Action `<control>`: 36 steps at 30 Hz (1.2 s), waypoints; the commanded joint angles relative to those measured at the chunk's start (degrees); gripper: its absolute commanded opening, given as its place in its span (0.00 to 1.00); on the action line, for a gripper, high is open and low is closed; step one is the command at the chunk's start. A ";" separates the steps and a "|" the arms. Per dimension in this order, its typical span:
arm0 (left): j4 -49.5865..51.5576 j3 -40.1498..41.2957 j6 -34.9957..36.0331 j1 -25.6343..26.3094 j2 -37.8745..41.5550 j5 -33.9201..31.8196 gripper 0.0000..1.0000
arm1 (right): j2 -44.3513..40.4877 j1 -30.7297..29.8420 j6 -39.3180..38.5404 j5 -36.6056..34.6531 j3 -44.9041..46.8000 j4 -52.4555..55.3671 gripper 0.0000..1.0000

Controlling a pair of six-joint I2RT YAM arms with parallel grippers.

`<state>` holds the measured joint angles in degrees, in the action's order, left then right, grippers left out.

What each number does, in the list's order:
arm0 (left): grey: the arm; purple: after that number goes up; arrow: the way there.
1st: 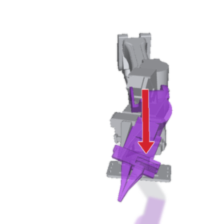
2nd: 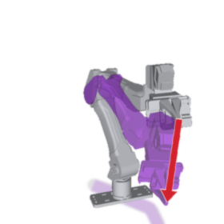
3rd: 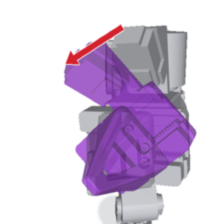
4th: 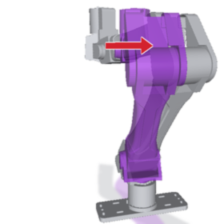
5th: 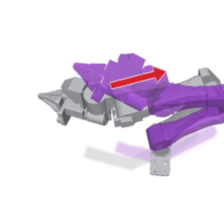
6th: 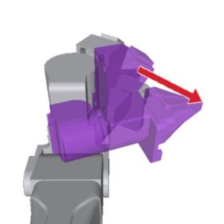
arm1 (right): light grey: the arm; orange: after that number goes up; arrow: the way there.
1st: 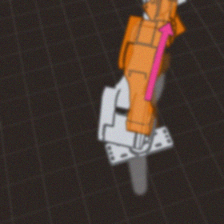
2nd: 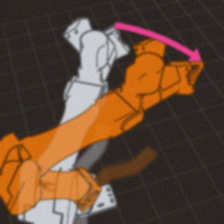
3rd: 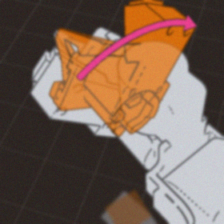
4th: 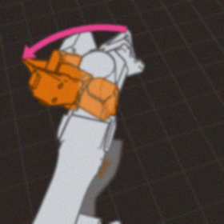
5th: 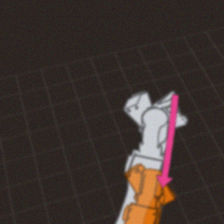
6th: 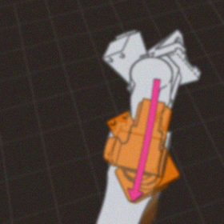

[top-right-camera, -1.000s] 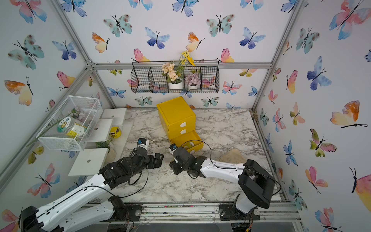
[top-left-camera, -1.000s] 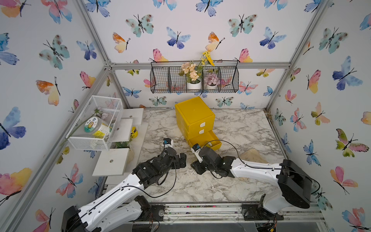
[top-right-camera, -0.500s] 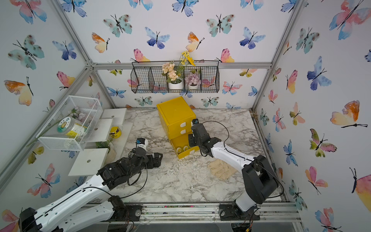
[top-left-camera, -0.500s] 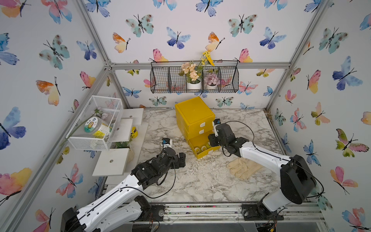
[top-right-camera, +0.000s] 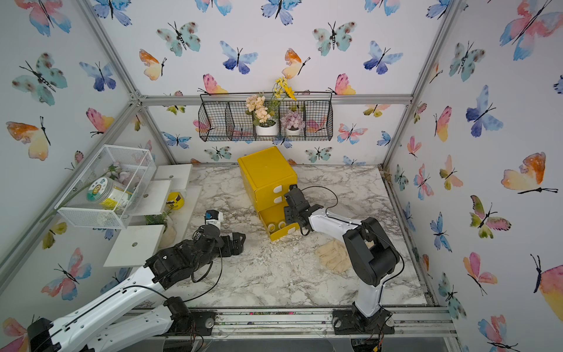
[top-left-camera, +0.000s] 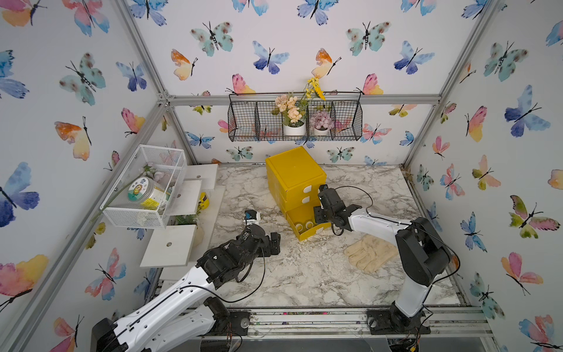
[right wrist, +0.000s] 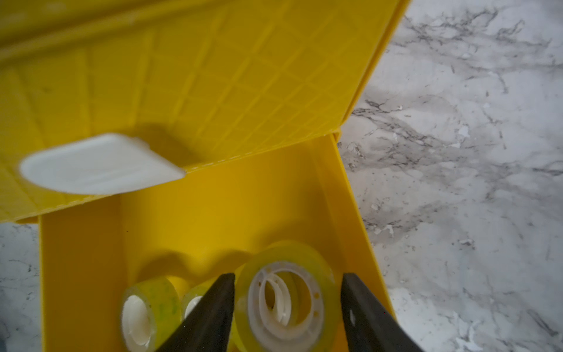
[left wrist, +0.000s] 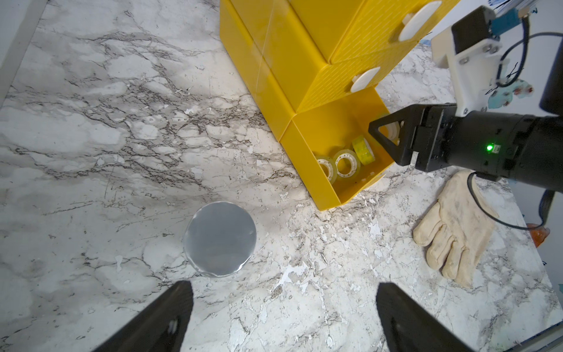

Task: Place the transparent tape into the drawer according to color
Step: Place the tape in the drawer, then close the drawer in the storage box.

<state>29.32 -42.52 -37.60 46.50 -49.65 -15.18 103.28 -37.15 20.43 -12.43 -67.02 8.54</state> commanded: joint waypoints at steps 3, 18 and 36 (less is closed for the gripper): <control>1.19 -1.22 0.50 -0.99 0.73 -1.27 0.99 | -0.97 0.23 1.28 -1.11 -1.18 0.27 0.67; -6.44 -13.28 7.26 -14.15 -8.97 11.11 0.98 | -24.15 0.21 8.10 10.38 21.20 -12.34 0.55; -11.04 -33.75 12.62 -14.84 -38.36 5.47 0.82 | -28.59 0.14 14.82 17.73 41.24 -25.56 0.45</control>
<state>18.46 -74.52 -26.79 32.18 -85.73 -7.90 73.43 -37.15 34.13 3.36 -26.79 -12.25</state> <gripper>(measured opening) 0.843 0.449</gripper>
